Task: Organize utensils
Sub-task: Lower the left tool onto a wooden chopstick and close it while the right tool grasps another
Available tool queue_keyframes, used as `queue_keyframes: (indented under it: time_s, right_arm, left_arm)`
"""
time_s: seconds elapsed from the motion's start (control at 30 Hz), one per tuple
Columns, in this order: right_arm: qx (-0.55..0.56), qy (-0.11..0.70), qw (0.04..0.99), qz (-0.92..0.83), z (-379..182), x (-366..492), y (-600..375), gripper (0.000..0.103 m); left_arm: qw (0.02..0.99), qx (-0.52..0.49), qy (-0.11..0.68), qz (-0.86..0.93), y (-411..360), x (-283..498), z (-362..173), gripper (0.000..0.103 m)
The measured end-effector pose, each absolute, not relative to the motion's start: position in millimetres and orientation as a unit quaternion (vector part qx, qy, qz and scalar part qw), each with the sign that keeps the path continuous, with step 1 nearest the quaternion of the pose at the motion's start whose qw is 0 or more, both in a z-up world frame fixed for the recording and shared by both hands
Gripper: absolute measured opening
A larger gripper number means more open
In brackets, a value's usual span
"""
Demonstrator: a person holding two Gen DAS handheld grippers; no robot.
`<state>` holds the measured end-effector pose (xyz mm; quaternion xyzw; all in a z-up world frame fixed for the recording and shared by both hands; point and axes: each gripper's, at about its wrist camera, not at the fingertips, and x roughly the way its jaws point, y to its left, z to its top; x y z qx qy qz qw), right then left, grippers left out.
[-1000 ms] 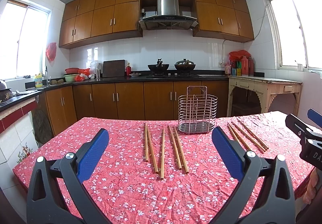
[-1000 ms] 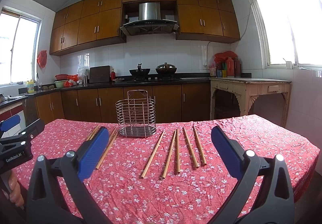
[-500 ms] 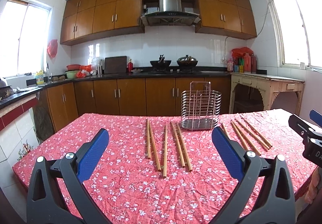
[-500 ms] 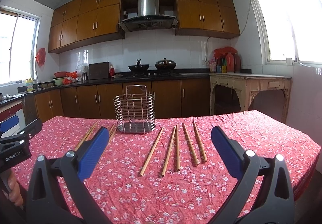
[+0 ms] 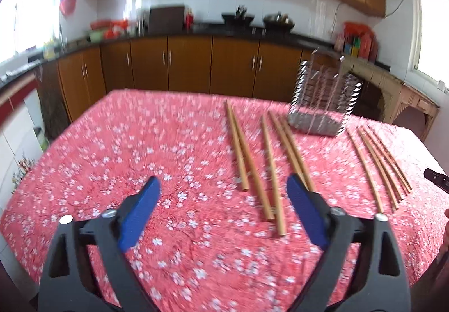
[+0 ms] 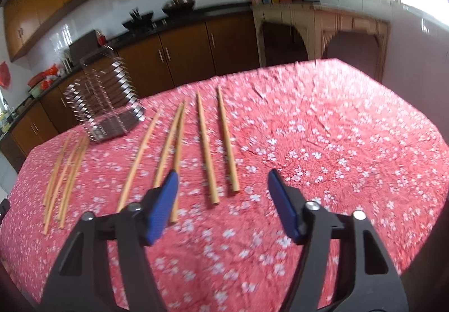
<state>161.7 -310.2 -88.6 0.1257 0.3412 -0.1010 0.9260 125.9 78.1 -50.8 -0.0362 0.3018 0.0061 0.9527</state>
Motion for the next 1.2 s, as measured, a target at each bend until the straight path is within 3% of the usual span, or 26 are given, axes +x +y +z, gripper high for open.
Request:
queue_keyframes:
  time_s: [0.07, 0.2, 0.57, 0.7, 1.2]
  right_arm:
    - [0.124, 0.367, 0.917, -0.1, -98, 179, -317, 0.046]
    - [0.105, 0.393, 0.908, -0.099, -112, 203, -319, 0.043]
    - [0.084, 0.419, 0.898, -0.106, -131, 227, -319, 0.018]
    - [0.087, 0.416, 0.899, -0.108, -131, 226, -323, 0.009]
    - [0.088, 0.414, 0.9, -0.107, -131, 219, -321, 0.009]
  left_arm:
    - [0.946, -0.039, 0.322, 0.0, 82, 136, -57, 0.072]
    - [0.932, -0.035, 0.361, -0.015, 81, 156, -72, 0.062]
    - [0.906, -0.002, 0.421, -0.034, 56, 193, -98, 0.035]
    - [0.903, 0.003, 0.428, -0.032, 52, 199, -102, 0.017]
    - [0.903, 0.011, 0.428, -0.025, 49, 200, -103, 0.012]
